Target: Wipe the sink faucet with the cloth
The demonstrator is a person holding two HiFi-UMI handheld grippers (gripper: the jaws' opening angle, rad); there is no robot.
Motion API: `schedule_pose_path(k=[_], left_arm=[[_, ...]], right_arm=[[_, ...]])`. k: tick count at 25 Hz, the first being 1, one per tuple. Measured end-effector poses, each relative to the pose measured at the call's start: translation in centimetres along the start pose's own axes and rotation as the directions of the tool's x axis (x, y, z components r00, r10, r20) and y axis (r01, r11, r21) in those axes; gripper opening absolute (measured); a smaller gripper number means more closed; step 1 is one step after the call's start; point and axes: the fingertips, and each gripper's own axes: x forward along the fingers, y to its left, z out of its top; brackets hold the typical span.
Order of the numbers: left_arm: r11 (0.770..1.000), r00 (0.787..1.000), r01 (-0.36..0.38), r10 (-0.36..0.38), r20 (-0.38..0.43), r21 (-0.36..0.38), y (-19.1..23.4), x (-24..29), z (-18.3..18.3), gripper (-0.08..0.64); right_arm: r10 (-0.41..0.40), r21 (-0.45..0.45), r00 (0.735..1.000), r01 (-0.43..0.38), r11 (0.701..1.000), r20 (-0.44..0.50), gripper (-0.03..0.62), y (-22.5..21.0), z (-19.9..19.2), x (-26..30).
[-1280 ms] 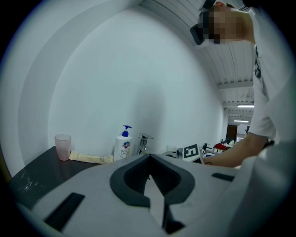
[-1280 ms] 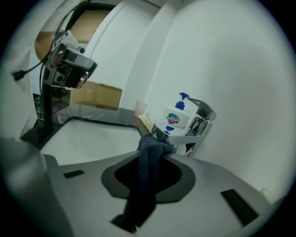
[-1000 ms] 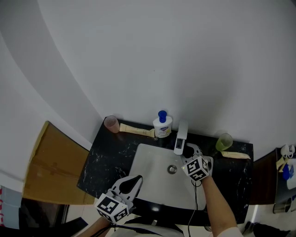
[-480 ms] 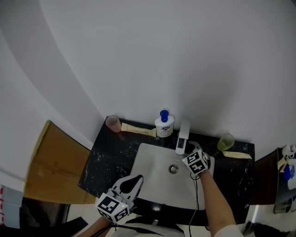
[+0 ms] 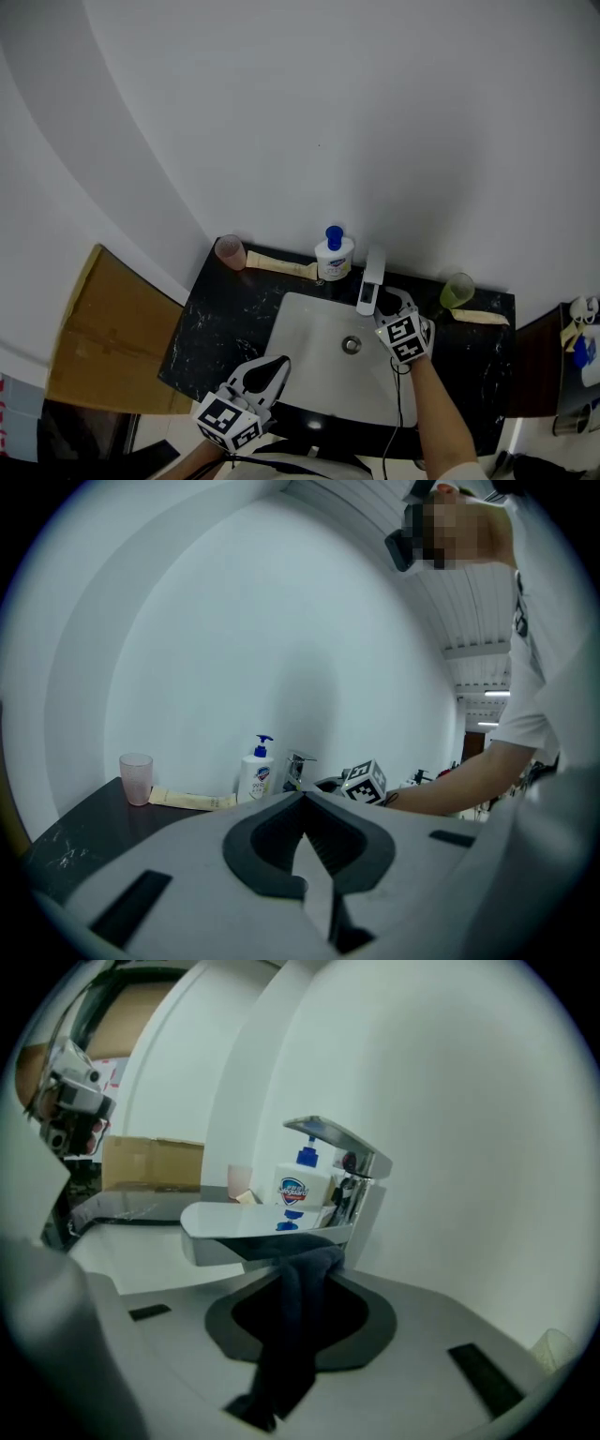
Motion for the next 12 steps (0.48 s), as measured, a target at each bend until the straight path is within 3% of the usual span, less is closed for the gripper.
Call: schedule_pose_path(k=[3,8,12], left_arm=[[1.0,1.0,-0.004,0.004,-0.004,0.0,0.2,0.0,0.1,0.002],[1.0,1.0,0.003,-0.003,0.007,-0.002,0.4,-0.2,-0.6,0.002],[1.0,1.0,0.006,-0.006,0.008,-0.001,0.4,-0.1,-0.6,0.002]], right_arm=[[-0.007,0.032,0.997,0.009,0.999,-0.075,0.077,-0.3,-1.6,1.3],[0.091,0.148,0.978,-0.063,0.987,-0.19,0.077,1.0,-4.3,2.4],[0.082,0.071,0.988,-0.073,0.995,-0.13,0.077,1.0,-2.4,1.5]])
